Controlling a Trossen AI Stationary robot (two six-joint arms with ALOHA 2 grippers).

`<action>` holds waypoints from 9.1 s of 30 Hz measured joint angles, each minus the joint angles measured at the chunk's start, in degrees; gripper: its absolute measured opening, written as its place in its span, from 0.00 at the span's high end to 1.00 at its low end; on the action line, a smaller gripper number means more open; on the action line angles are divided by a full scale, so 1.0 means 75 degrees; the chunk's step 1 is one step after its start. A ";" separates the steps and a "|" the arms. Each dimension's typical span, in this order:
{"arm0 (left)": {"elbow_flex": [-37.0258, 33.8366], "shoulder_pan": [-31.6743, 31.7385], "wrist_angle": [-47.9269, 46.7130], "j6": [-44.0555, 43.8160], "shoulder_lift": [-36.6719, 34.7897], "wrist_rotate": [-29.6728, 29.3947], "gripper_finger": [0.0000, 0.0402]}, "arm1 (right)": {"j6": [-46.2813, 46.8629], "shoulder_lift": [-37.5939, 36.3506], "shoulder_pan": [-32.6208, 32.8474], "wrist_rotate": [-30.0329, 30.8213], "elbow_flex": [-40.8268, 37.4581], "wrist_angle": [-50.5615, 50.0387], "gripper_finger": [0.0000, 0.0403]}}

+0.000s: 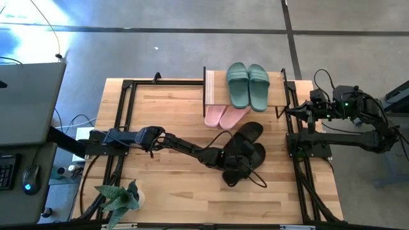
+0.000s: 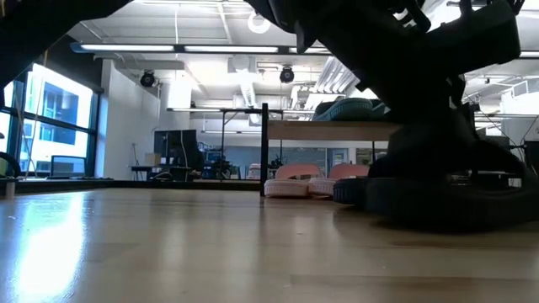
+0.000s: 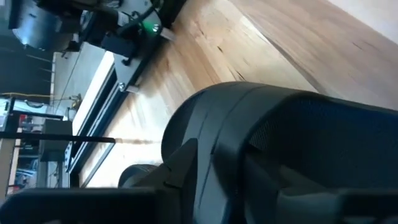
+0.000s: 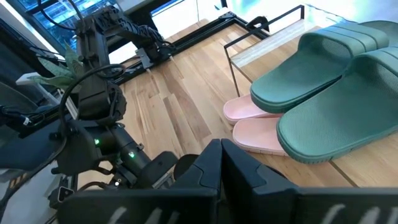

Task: Pick and place slides into the shelf
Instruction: Move the black slide to the top right of the table, then put the left black slide under the shelf

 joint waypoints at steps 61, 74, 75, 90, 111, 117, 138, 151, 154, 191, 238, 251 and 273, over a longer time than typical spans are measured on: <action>0.2061 -0.0498 -0.4985 -0.7588 -0.2828 0.1682 0.51 | 0.0000 -0.0003 0.0000 0.0003 0.0000 0.0001 1.00; 0.2067 0.0071 -0.5272 -0.7132 -0.4047 0.2606 0.51 | 0.0000 0.0000 0.0002 0.0001 0.0000 0.0000 1.00; 0.2066 0.0193 -0.5425 -0.7003 -0.4137 0.2611 0.51 | 0.0000 -0.0003 0.0003 0.0000 0.0000 0.0000 1.00; 0.2060 0.2660 -0.7167 -0.4947 -0.5744 0.4716 0.51 | 0.0000 0.0003 0.0000 0.0004 0.0000 0.0000 1.00; -0.3898 0.3244 -0.4081 -0.6121 -1.0187 0.5834 0.51 | 0.0000 0.0003 0.0003 0.0002 0.0000 0.0002 1.00; -0.6756 0.3244 -0.1747 -0.7384 -1.2351 0.4453 0.51 | 0.0000 0.0003 0.0000 0.0003 0.0000 0.0001 1.00; -1.0005 0.3246 -0.0582 -0.9484 -1.6257 0.3281 0.51 | 0.0000 0.0003 0.0001 0.0001 0.0000 0.0000 1.00; -1.0005 0.3246 -0.0612 -0.9645 -1.6088 0.3343 0.51 | 0.0001 0.0003 0.0000 0.0003 0.0000 0.0000 1.00; -1.0005 0.3246 -0.0619 -0.9690 -1.6030 0.3343 0.51 | 0.0000 0.0003 0.0000 0.0002 0.0000 0.0000 1.00; -1.0005 0.3246 -0.0613 -0.9765 -1.5977 0.3311 0.51 | 0.0000 0.0003 0.0002 0.0000 0.0000 0.0000 1.00; -0.9999 0.3246 -0.0838 -0.9613 -1.5980 0.3197 0.51 | 0.0000 0.0003 0.0002 0.0000 0.0000 0.0000 1.00; -0.9999 0.3246 -0.0838 -0.9616 -1.5980 0.3197 0.51 | -0.2056 0.0003 0.0000 0.0193 0.0000 0.0000 1.00; -0.9999 0.3244 -0.0838 -0.9625 -1.5980 0.3200 0.51 | -0.0514 0.0024 0.0000 0.0646 -0.0002 0.0476 1.00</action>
